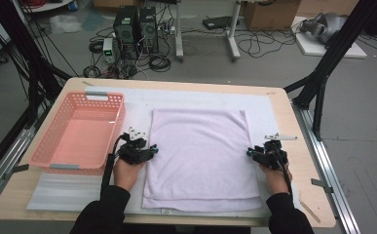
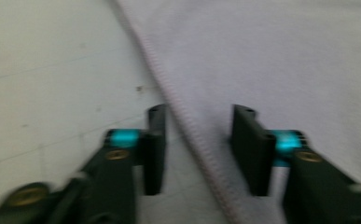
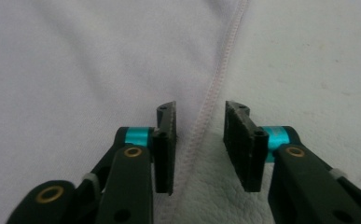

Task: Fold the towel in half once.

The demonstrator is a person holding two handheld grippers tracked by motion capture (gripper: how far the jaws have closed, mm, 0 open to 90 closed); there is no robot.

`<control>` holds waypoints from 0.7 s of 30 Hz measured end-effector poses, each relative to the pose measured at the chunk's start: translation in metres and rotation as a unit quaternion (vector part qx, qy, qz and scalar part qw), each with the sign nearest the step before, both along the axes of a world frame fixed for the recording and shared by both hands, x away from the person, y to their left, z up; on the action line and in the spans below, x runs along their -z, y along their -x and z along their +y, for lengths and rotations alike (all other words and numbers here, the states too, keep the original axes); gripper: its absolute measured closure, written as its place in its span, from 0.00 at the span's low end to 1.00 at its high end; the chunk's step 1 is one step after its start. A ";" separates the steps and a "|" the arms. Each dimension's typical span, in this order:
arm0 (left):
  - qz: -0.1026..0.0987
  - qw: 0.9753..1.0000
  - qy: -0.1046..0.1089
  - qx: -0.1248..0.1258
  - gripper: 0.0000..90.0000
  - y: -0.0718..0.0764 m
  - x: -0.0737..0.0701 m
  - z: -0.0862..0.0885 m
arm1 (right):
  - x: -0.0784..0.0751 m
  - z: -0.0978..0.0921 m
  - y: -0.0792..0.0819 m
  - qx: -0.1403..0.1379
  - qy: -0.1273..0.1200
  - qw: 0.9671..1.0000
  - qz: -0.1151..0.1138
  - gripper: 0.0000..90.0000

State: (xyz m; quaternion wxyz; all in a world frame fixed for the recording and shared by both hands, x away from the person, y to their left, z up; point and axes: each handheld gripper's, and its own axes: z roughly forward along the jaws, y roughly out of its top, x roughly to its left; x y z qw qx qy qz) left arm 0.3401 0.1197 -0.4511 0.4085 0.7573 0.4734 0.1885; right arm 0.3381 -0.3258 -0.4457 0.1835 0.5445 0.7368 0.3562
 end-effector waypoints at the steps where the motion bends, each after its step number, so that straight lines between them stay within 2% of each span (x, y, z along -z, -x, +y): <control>1: -0.002 1.000 -0.007 0.005 0.90 0.001 0.000 -0.002 | 0.000 0.000 0.000 -0.022 -0.020 1.000 0.008 0.94; 2: -0.004 1.000 -0.014 0.005 0.92 0.001 -0.001 -0.003 | -0.001 0.002 0.000 -0.022 -0.010 1.000 0.005 0.94; 4: 0.010 1.000 -0.001 -0.006 0.94 -0.003 -0.002 -0.001 | -0.002 0.007 0.001 -0.027 0.013 1.000 0.000 0.96; 6: 0.010 1.000 -0.009 -0.026 0.95 -0.008 -0.004 0.001 | -0.003 0.007 0.001 -0.028 0.014 1.000 0.001 0.96; 7: 0.016 0.999 -0.006 -0.031 0.95 -0.011 -0.004 0.002 | -0.003 0.007 0.001 -0.026 0.016 1.000 -0.002 0.97; 10: 0.010 0.999 -0.017 -0.048 0.95 -0.018 -0.005 0.001 | -0.003 0.011 0.001 -0.022 0.022 0.999 -0.010 0.97; 13: 0.001 0.997 -0.030 -0.069 0.96 -0.024 -0.007 0.003 | -0.002 0.014 -0.002 -0.019 0.011 1.000 -0.015 0.97; 14: -0.003 0.996 -0.031 -0.078 0.96 -0.026 -0.008 0.005 | -0.002 0.014 -0.002 -0.018 0.009 1.000 -0.014 0.97; 15: 0.005 0.996 -0.021 -0.081 0.96 -0.027 -0.007 0.008 | -0.002 0.015 -0.002 -0.017 0.008 1.000 -0.014 0.97; 16: 0.015 0.996 -0.011 -0.083 0.96 -0.028 -0.006 0.011 | -0.002 0.017 -0.003 -0.017 0.012 1.000 -0.018 0.97; 18: 0.013 0.997 -0.014 -0.081 0.96 -0.025 -0.006 0.009 | -0.002 0.018 -0.004 -0.016 0.022 0.999 -0.020 0.97; 19: 0.013 0.997 -0.019 -0.074 0.96 -0.023 -0.007 0.007 | -0.002 0.017 -0.005 -0.014 0.025 0.999 -0.020 0.97; 21: 0.020 0.998 -0.007 -0.056 0.94 -0.020 -0.007 0.004 | -0.001 0.013 -0.007 -0.002 0.034 0.999 -0.029 0.97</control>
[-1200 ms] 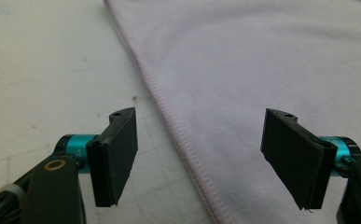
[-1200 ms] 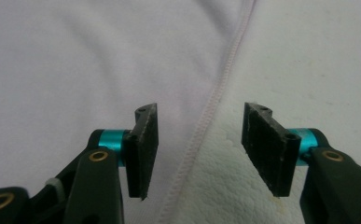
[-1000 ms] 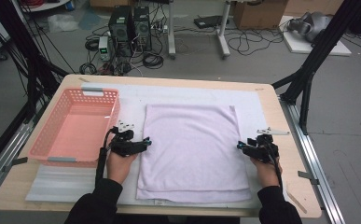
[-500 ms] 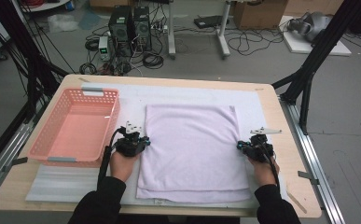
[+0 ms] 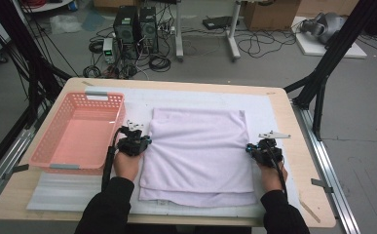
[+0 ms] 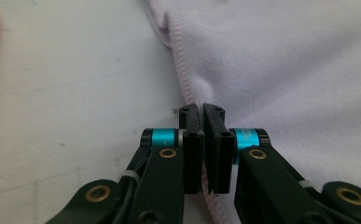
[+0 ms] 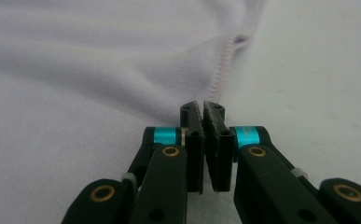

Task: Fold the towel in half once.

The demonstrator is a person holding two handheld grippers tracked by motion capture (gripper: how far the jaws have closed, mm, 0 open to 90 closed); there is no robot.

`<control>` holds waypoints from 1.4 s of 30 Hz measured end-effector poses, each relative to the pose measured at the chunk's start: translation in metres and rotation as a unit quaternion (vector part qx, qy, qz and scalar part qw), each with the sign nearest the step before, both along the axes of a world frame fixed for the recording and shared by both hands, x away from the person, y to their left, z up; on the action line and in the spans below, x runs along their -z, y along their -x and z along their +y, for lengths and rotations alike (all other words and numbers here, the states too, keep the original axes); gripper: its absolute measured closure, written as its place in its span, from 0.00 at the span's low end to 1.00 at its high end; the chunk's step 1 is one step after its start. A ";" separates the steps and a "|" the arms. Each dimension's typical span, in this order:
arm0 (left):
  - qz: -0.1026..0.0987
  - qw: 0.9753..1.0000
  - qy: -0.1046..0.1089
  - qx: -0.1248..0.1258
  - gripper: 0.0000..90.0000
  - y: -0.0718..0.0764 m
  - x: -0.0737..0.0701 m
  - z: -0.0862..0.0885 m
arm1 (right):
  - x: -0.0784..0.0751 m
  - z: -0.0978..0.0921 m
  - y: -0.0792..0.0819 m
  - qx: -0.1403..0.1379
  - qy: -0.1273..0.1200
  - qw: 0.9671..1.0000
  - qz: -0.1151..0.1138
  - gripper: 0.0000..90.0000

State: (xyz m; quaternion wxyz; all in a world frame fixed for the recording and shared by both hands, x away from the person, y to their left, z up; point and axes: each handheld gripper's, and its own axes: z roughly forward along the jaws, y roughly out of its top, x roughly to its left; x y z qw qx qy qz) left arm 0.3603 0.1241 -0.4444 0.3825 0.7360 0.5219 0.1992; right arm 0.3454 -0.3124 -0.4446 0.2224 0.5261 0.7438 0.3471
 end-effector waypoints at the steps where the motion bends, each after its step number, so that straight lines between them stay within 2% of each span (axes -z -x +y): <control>1: 0.000 1.000 0.006 0.001 0.89 0.002 0.000 0.000 | 0.000 -0.002 -0.001 0.008 0.009 1.000 -0.008 0.97; 2: -0.001 1.000 0.013 0.002 0.80 0.004 -0.001 0.001 | 0.000 -0.003 -0.002 0.015 0.015 1.000 -0.014 0.97; 3: -0.002 1.000 0.021 0.004 0.72 0.007 -0.001 0.002 | 0.001 -0.004 -0.004 0.019 0.008 1.000 -0.011 0.97; 4: -0.004 1.000 0.026 0.005 0.66 0.009 -0.002 0.003 | 0.002 -0.004 -0.004 0.018 0.001 1.000 -0.007 0.96; 6: -0.015 0.999 0.039 0.012 0.56 0.014 -0.005 0.005 | 0.000 -0.002 -0.002 0.013 0.003 1.000 -0.012 0.91; 7: -0.019 0.999 0.043 0.016 0.55 0.017 -0.007 0.006 | -0.002 -0.002 0.000 0.010 0.002 1.000 -0.017 0.84; 8: -0.023 0.999 0.039 0.027 0.53 0.020 -0.009 0.006 | -0.005 -0.002 0.002 0.010 -0.001 1.000 -0.025 0.78; 10: -0.032 0.997 0.045 0.045 0.50 0.027 -0.011 0.007 | -0.010 -0.004 0.007 0.004 -0.015 0.999 -0.035 0.71; 14: -0.042 0.995 0.046 0.079 0.47 0.041 -0.011 0.006 | -0.019 -0.006 0.022 -0.011 -0.022 0.998 -0.054 0.66; 19: -0.045 0.993 0.047 0.096 0.47 0.060 -0.006 0.009 | -0.026 -0.008 0.046 -0.019 -0.022 0.997 -0.066 0.65; 21: -0.047 0.992 0.053 0.100 0.47 0.068 -0.006 0.009 | -0.025 -0.010 0.055 -0.020 -0.022 0.998 -0.064 0.64; 24: -0.052 0.991 0.051 0.115 0.52 0.082 -0.007 0.010 | -0.025 -0.012 0.070 -0.020 -0.023 0.998 -0.063 0.63; 33: -0.054 0.990 0.054 0.123 0.59 0.118 -0.005 0.017 | -0.024 -0.019 0.112 -0.026 -0.020 0.998 -0.062 0.61; 38: -0.057 0.989 0.047 0.129 0.62 0.132 -0.003 0.022 | -0.022 -0.015 0.123 -0.035 -0.018 0.998 -0.057 0.60; 42: -0.054 0.989 0.038 0.132 0.70 0.138 -0.001 0.024 | -0.021 -0.014 0.126 -0.040 -0.018 0.997 -0.058 0.58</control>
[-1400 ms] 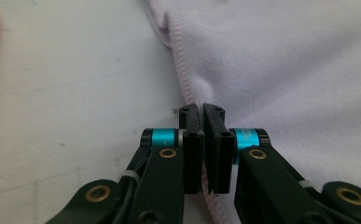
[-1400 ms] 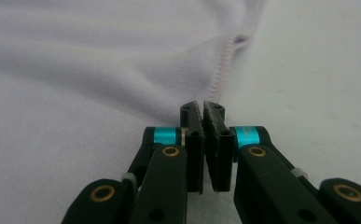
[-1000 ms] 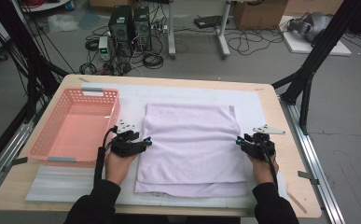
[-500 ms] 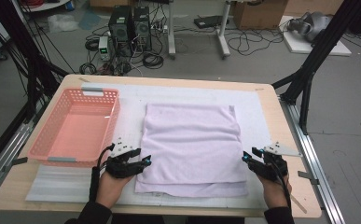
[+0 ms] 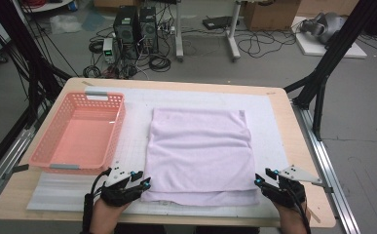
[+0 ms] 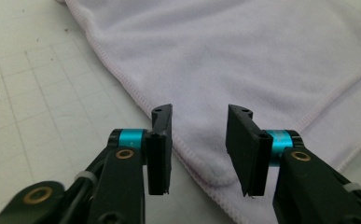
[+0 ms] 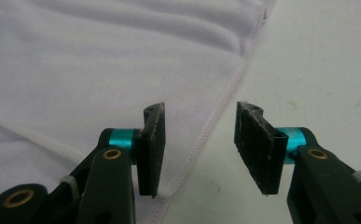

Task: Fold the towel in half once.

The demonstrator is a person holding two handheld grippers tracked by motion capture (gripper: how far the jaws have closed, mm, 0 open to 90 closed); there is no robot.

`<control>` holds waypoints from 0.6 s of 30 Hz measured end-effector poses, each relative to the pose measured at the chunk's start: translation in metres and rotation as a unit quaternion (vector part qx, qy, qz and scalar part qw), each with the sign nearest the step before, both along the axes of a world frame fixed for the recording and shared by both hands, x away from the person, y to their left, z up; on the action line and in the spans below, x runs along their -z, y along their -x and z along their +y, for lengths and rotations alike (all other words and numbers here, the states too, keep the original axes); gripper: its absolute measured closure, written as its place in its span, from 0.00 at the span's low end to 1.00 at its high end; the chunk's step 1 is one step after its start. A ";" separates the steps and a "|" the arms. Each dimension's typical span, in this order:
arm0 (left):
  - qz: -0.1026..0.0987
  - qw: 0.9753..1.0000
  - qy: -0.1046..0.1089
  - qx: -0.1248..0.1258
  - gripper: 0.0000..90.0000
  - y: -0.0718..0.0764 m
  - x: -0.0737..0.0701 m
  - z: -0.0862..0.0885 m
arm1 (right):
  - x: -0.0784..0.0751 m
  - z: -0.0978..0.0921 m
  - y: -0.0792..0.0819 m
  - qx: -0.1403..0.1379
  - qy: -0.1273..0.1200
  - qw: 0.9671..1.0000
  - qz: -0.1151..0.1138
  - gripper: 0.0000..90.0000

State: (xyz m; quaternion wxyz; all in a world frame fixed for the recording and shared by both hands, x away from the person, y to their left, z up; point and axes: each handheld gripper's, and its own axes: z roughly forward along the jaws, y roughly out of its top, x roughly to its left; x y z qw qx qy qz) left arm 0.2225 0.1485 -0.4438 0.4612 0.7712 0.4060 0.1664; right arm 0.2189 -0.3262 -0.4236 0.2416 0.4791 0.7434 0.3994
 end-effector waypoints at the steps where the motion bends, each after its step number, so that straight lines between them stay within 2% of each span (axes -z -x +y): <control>1: 0.003 1.000 -0.004 0.001 0.70 0.001 0.001 0.000 | 0.000 0.000 0.001 -0.001 -0.001 1.000 0.001 0.58; 8: 0.013 0.999 -0.029 0.000 0.71 0.005 0.005 -0.004 | -0.001 0.000 0.000 -0.004 -0.009 1.000 -0.005 0.58; 13: 0.012 0.999 -0.044 0.009 0.81 0.005 0.007 -0.006 | 0.000 -0.001 -0.002 -0.003 -0.010 1.000 -0.001 0.58; 18: 0.007 0.999 -0.048 0.011 0.89 0.006 0.006 -0.006 | 0.000 -0.001 -0.002 -0.004 -0.009 1.000 -0.002 0.58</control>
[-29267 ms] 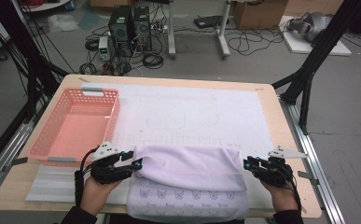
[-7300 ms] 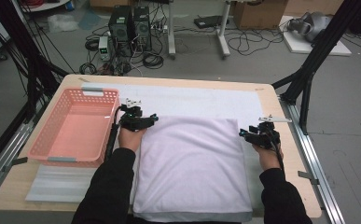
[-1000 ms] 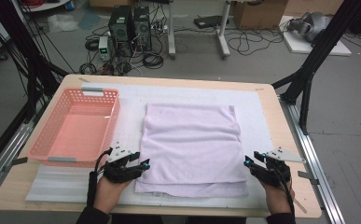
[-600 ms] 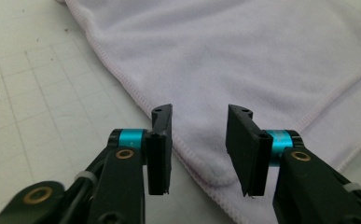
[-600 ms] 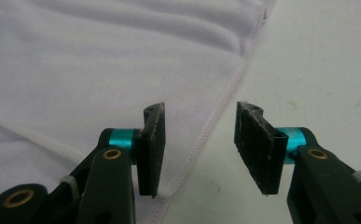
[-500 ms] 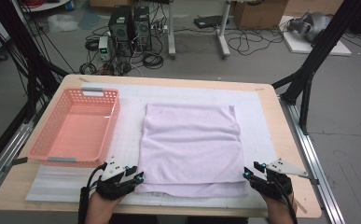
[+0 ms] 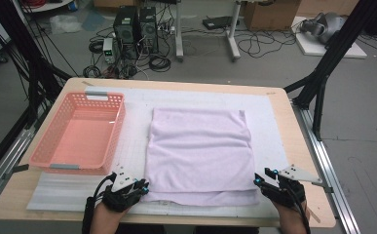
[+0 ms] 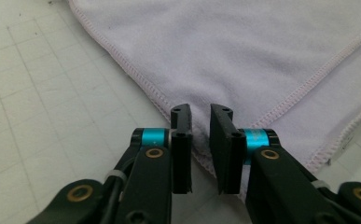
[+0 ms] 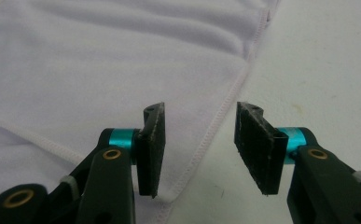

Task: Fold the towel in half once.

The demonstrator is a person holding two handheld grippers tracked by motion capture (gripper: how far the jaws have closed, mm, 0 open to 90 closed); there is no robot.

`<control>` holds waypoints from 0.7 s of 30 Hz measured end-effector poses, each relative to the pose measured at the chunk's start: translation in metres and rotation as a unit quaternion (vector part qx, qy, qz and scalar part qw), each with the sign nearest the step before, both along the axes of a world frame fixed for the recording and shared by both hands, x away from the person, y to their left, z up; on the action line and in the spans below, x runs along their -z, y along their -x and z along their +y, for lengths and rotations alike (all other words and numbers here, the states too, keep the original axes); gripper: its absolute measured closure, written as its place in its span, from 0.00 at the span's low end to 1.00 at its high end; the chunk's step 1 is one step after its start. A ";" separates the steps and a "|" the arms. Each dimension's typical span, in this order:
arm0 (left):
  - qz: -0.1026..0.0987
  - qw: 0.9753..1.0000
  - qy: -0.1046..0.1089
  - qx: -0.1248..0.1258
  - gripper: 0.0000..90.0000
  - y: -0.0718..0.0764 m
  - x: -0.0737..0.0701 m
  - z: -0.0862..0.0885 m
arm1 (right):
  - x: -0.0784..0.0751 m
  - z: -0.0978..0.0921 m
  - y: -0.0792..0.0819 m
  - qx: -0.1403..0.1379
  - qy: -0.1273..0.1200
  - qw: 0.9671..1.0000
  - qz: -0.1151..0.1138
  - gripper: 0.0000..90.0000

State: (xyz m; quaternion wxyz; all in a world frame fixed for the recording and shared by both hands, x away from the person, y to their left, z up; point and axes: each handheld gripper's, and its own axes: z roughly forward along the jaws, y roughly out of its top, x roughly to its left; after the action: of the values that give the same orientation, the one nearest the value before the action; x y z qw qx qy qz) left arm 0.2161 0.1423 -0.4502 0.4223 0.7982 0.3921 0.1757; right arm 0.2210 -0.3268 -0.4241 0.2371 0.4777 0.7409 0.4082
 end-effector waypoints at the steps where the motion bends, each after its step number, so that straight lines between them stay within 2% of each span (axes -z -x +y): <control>1: -0.003 1.000 -0.001 0.000 0.91 0.000 0.000 0.000 | 0.000 0.000 0.000 0.000 -0.001 1.000 0.000 0.58; 10: -0.024 1.000 0.012 0.016 0.94 0.003 -0.005 -0.001 | 0.001 0.000 -0.001 -0.002 0.001 1.000 0.004 0.58; 14: -0.016 0.999 0.044 0.021 0.95 0.005 -0.010 0.002 | 0.001 0.000 0.000 0.000 -0.005 1.000 0.008 0.58; 17: -0.003 0.997 0.076 0.022 0.96 0.009 -0.015 0.007 | 0.000 -0.001 0.001 -0.002 -0.007 1.000 0.003 0.58; 18: 0.000 0.997 0.080 0.021 0.96 0.011 -0.016 0.008 | -0.001 -0.001 0.002 -0.001 -0.009 1.000 0.006 0.58; 21: 0.013 0.993 0.114 0.019 0.96 0.017 -0.022 0.017 | -0.003 -0.002 0.003 -0.004 -0.007 1.000 0.006 0.58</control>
State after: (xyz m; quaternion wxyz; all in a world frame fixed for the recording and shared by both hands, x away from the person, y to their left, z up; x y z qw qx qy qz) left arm 0.1987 0.1591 -0.4285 0.5085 0.7545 0.3996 0.1119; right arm 0.2178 -0.3289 -0.4211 0.2278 0.4788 0.7414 0.4114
